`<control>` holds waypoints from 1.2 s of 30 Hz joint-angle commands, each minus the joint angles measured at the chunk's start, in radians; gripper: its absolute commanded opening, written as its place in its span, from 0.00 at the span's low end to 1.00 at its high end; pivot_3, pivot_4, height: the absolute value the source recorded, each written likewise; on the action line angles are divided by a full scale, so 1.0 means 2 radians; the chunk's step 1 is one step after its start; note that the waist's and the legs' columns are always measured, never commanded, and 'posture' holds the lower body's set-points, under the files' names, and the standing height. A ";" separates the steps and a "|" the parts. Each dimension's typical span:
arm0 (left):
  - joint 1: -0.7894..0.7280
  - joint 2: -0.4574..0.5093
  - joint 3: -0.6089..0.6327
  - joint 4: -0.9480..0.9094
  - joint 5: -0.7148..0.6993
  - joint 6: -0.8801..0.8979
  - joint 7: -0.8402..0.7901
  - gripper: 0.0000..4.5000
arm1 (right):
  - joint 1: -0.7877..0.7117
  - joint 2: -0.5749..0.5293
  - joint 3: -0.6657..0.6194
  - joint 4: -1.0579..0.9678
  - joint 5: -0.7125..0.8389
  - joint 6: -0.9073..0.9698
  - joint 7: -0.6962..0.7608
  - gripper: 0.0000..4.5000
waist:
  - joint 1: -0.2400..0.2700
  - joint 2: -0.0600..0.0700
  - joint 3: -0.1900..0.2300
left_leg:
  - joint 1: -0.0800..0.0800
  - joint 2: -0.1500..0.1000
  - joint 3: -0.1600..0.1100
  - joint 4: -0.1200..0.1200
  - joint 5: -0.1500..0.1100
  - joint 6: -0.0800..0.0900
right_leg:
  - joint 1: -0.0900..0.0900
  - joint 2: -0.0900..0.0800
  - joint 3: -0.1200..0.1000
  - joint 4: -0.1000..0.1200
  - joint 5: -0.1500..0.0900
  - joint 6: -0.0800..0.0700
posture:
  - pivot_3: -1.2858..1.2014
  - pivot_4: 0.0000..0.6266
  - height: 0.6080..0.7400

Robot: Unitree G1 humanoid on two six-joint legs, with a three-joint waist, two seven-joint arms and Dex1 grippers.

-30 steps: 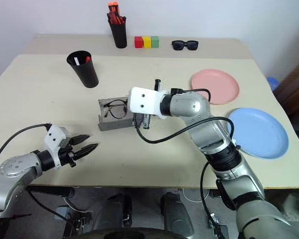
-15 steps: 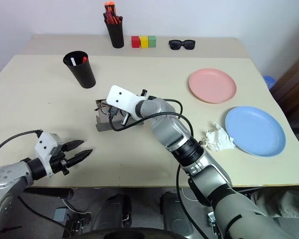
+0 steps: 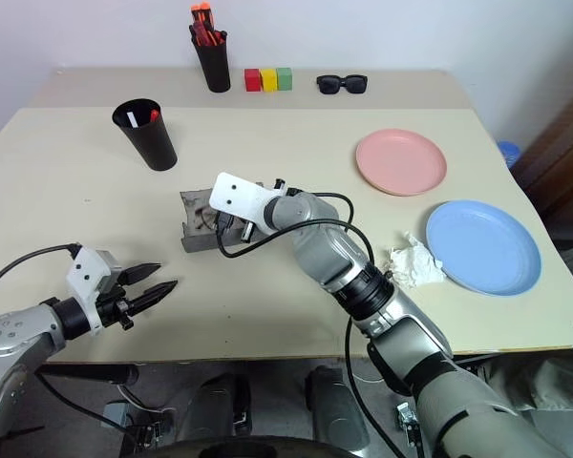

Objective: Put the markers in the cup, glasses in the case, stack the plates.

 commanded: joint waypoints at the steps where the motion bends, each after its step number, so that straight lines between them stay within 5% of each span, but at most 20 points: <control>1: -0.002 -0.002 0.007 -0.014 -0.008 0.000 0.002 0.54 | -0.007 0.008 -0.023 -0.021 0.011 0.001 -0.007 0.66 | 0.000 0.000 0.000 | 0.000 0.000 0.000 0.000 0.000 0.000 | 0.000 0.000 0.000 0.000 0.000 0.000 | 0.52 0.24 0.87; 23: -0.031 -0.029 0.041 -0.006 -0.041 0.015 0.038 0.54 | -0.019 -0.010 -0.059 0.013 0.041 -0.095 -0.017 0.66 | 0.000 0.000 0.000 | 0.000 0.000 0.000 0.000 0.000 0.000 | 0.000 0.000 0.000 0.000 0.000 0.000 | 0.52 0.24 0.87; 26: -0.039 -0.031 0.050 -0.004 -0.057 0.036 0.045 0.34 | -0.022 -0.010 -0.069 0.026 0.047 -0.113 -0.019 0.47 | -0.001 0.000 0.000 | 0.000 0.000 0.000 0.000 0.000 0.000 | 0.000 0.000 0.000 0.000 0.000 0.000 | 0.52 0.24 0.87; 29: -0.040 -0.027 0.049 -0.002 -0.050 0.037 0.048 0.00 | -0.027 -0.009 -0.076 0.045 0.049 -0.126 -0.022 0.13 | -0.001 0.000 0.000 | 0.000 0.000 0.000 0.000 0.000 0.000 | 0.000 0.000 0.000 0.000 0.000 0.000 | 0.52 0.24 0.87; 30: -0.040 -0.026 0.048 0.000 -0.044 0.035 0.051 0.00 | -0.029 -0.008 -0.077 0.053 0.048 -0.132 -0.024 0.02 | -0.001 0.000 0.000 | 0.000 0.000 0.000 0.000 0.000 0.000 | 0.000 0.000 0.000 0.000 0.000 0.000 | 0.52 0.24 0.87; 36: -0.068 -0.035 0.051 0.017 -0.027 0.025 0.084 0.00 | -0.034 -0.011 -0.080 0.083 0.040 -0.160 -0.038 0.01 | -0.001 0.000 0.000 | 0.000 0.000 0.000 0.000 0.000 0.000 | 0.000 0.000 0.000 0.000 0.000 0.000 | 0.52 0.24 0.87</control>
